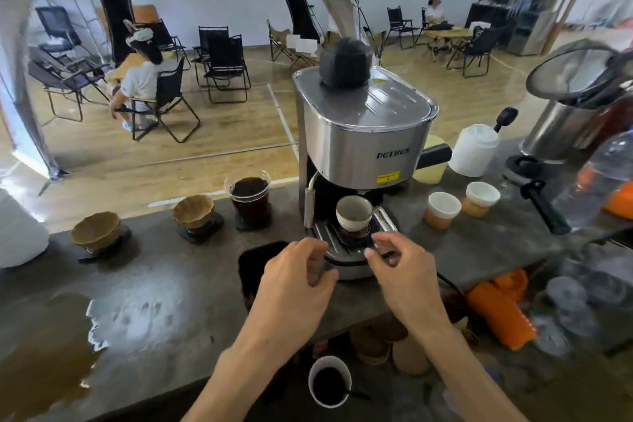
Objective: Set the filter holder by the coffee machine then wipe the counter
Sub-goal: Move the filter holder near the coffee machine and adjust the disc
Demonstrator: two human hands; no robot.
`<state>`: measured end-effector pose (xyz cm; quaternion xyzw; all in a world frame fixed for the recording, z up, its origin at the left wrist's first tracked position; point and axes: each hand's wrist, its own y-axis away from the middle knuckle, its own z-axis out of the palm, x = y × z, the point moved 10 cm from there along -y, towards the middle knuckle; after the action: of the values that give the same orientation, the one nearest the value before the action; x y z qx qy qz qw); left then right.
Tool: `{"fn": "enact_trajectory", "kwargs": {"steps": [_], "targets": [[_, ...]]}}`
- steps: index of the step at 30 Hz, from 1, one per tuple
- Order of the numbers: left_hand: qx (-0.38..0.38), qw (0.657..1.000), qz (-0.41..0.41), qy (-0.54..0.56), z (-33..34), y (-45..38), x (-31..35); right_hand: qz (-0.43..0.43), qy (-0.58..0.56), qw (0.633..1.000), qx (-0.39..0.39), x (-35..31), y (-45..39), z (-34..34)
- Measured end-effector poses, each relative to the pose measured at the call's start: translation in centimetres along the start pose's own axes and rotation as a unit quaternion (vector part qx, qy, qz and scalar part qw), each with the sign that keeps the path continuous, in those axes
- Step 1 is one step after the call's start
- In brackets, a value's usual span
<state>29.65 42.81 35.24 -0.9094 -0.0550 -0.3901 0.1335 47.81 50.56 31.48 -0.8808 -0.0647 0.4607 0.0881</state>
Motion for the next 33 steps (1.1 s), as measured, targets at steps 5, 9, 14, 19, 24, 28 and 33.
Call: {"fn": "enact_trajectory", "kwargs": {"steps": [5, 9, 14, 19, 24, 28, 33], "targets": [[0.006, 0.999, -0.034, -0.026, 4.2, -3.3, 1.1, -0.032, -0.015, 0.999, -0.033, 1.2, -3.9, 0.8], [-0.005, 0.996, -0.069, -0.057, 6.9, -5.6, 0.1, -0.056, -0.014, 0.996, -0.074, 1.1, -6.9, 2.1], [0.021, 0.996, -0.078, -0.045, 7.5, -7.1, -0.6, -0.076, -0.036, 0.990, -0.110, 0.7, -8.3, 3.5], [0.038, 0.998, -0.051, -0.021, 7.6, -7.0, 0.6, -0.074, -0.102, 0.984, -0.124, 0.9, -8.0, 2.0], [-0.007, 0.996, -0.016, 0.083, 11.0, -6.6, 4.0, -0.070, -0.110, 0.989, -0.074, 3.7, -7.1, -3.9], [-0.088, 0.976, -0.043, 0.196, 16.7, -7.1, 6.0, -0.044, -0.078, 0.995, -0.032, 7.8, -6.4, -8.6], [-0.157, 0.964, -0.041, 0.213, 22.4, -7.5, 8.4, 0.004, -0.028, 1.000, -0.003, 12.9, -6.0, -11.7]]}}
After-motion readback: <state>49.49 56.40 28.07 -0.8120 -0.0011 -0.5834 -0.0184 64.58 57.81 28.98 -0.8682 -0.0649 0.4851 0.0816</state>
